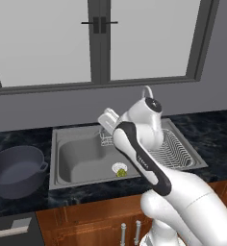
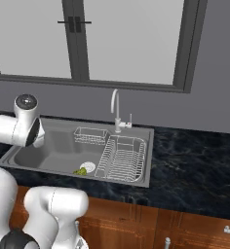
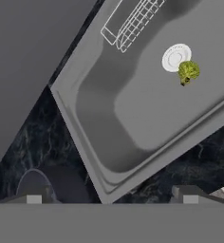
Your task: Dump the broccoli from the pot into the sink. Then turn on the water and wash the broccoli. Then turn off the water and put the broccoli back in the pot.
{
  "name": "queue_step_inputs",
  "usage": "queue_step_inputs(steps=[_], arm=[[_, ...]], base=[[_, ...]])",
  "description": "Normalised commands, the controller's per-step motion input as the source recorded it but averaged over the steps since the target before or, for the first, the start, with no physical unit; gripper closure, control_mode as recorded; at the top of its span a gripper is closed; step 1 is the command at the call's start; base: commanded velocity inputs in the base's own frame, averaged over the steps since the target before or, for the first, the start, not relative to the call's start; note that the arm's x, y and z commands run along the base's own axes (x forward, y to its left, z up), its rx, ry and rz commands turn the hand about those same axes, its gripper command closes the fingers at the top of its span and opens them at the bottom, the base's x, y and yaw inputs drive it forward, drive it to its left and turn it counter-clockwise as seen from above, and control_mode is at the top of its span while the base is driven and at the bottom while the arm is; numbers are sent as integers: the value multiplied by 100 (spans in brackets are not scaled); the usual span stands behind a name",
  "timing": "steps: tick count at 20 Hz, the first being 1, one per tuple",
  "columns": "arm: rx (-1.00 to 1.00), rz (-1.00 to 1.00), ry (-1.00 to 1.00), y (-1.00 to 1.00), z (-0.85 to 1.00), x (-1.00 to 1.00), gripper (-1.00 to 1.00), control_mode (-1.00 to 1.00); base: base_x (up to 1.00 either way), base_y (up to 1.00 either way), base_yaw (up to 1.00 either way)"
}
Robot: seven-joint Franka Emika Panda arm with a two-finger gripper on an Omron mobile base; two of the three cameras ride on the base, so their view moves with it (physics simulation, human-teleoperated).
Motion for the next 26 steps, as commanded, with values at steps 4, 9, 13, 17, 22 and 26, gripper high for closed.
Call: queue_step_inputs(steps=[4, 9, 13, 17, 22, 26], arm=[[20, 0, 2, -66, 0, 12, -100, -100], [31, -11, 0, -89, 8, 0, -100, -100], [35, -18, 0, -93, 8, 0, -100, -100], [32, -23, 0, -83, 5, 0, -100, -100], [30, -27, 0, -72, 16, 0, -100, -100], [38, -28, 0, -73, 20, 0, -100, -100]], base=[[0, 0, 0], [0, 0, 0], [0, 0, 0], [0, 0, 0], [0, 0, 0], [0, 0, 0]])
